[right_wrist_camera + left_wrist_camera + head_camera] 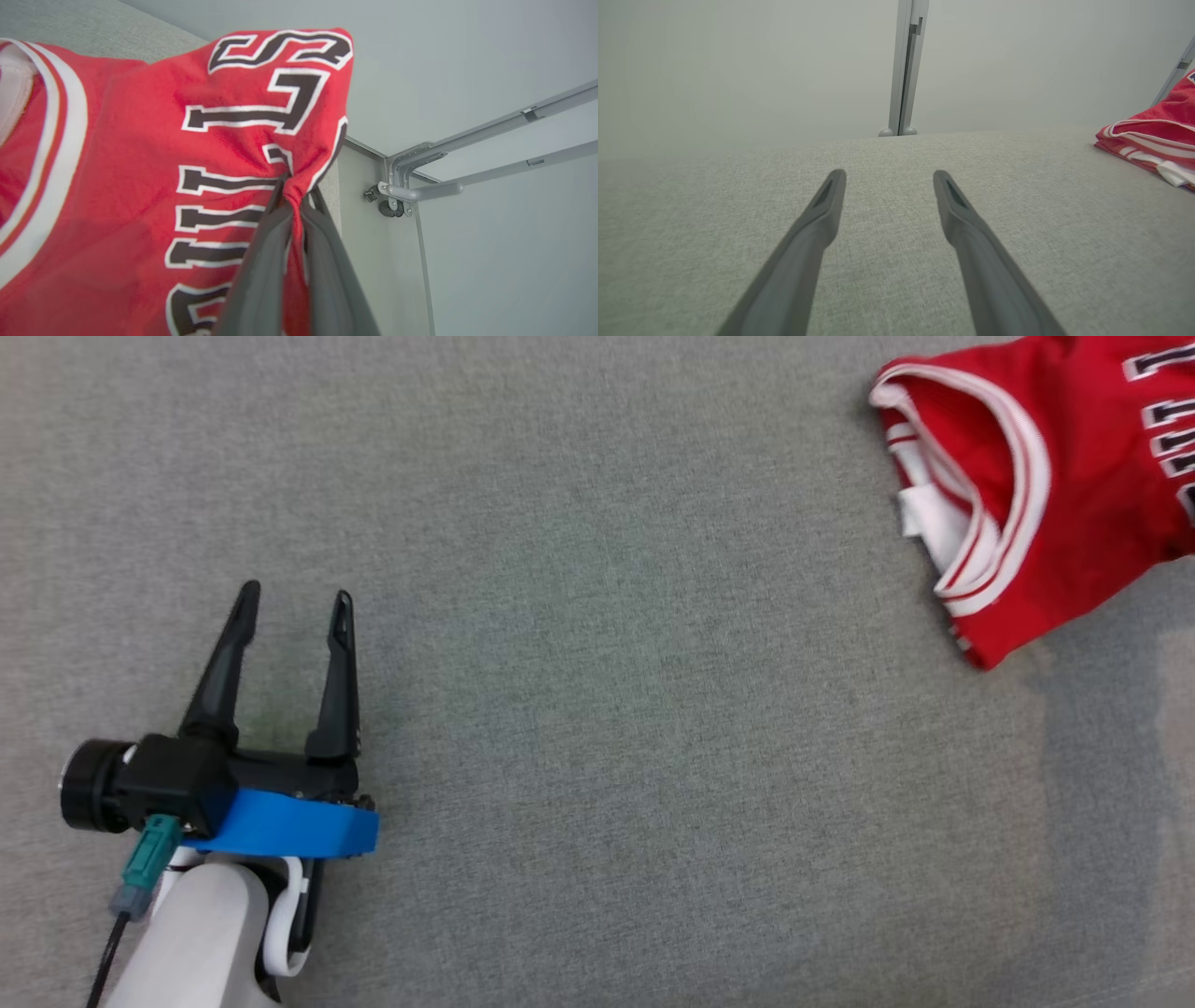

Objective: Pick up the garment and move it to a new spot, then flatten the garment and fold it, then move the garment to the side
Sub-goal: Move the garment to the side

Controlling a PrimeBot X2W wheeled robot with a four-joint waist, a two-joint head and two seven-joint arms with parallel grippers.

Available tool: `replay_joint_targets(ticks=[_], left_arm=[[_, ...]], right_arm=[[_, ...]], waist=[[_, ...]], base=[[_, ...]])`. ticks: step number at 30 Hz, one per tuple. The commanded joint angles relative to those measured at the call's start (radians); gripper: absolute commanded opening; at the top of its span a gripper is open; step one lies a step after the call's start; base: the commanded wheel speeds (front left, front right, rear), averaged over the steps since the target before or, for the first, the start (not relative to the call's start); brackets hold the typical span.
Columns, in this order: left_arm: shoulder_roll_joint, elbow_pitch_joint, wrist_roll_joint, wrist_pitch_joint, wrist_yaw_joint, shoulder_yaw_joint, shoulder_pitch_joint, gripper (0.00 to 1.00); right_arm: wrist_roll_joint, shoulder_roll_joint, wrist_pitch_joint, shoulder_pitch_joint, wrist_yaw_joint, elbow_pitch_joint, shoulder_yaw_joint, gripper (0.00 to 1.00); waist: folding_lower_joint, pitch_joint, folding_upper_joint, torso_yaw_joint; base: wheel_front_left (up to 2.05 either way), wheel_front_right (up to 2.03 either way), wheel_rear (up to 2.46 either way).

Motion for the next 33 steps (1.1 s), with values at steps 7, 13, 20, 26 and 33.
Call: replay_joint_targets(ticks=[7,13,20,26,33], left_arm=[[0.047,-0.074,0.023,0.015,0.012,0.012,-0.040,1.00],[0.058,-0.107,0.031,0.031,0.014,0.002,-0.045,1.00],[0.062,-0.125,0.030,0.035,0.023,0.001,-0.046,1.00],[0.042,-0.091,0.014,0.022,0.016,-0.012,-0.035,1.00],[0.011,-0.009,-0.008,0.005,0.010,-0.015,0.004,1.00]], right_arm=[[-0.088,-0.067,-0.088,-0.055,-0.001,0.074,-0.123,0.00],[-0.164,-0.100,-0.145,-0.057,-0.001,0.100,-0.167,0.00],[-0.240,-0.086,-0.143,-0.033,-0.001,0.161,-0.256,0.50],[-0.308,-0.051,-0.165,-0.004,-0.001,0.190,-0.341,1.00],[-0.315,0.039,-0.280,0.064,-0.001,0.184,-0.374,1.00]], waist=[[-0.0002,0.096,-0.0003,-0.010],[-0.0002,0.128,-0.0003,0.007],[-0.0002,0.137,-0.0003,0.031],[-0.0002,0.094,-0.0003,0.046],[-0.0002,-0.045,-0.0003,0.058]], base=[[0.00,0.00,0.00],[0.00,0.00,0.00],[0.00,0.00,0.00],[0.00,0.00,0.00],[0.00,0.00,0.00]])
